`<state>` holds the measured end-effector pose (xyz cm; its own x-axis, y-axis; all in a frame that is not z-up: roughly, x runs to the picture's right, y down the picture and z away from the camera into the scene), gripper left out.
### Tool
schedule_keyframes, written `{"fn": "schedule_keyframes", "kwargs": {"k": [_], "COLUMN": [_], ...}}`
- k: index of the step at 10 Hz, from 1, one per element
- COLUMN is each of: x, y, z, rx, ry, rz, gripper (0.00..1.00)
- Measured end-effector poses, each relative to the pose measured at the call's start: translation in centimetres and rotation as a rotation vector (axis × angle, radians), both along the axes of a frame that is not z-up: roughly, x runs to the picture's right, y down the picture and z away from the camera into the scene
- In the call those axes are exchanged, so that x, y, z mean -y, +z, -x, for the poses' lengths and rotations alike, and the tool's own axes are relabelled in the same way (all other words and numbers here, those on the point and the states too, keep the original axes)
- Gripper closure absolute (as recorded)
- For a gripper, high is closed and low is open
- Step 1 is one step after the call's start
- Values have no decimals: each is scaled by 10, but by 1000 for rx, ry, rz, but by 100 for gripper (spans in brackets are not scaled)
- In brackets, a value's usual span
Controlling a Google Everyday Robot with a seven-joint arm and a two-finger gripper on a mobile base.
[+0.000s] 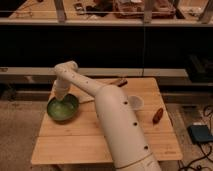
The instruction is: Push the ceramic bowl across the table
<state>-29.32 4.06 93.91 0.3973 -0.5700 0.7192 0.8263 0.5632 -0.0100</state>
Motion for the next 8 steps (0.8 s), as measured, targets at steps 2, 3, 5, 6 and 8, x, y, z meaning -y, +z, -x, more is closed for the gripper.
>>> {"fn": "schedule_keyframes", "kwargs": {"k": [2,3,5,6,8], "x": [-7,-12,-22,-28,-40], "y": [-12,-25,-77,-98,-137], "z": [-26,-46,-107,-130,-162], "rx": [26,46,92,104,132], "ry": [-41,-70,-137,-160,-207], "rz": [7,6,4,9,13], "gripper": [100,100,100,100,92]}}
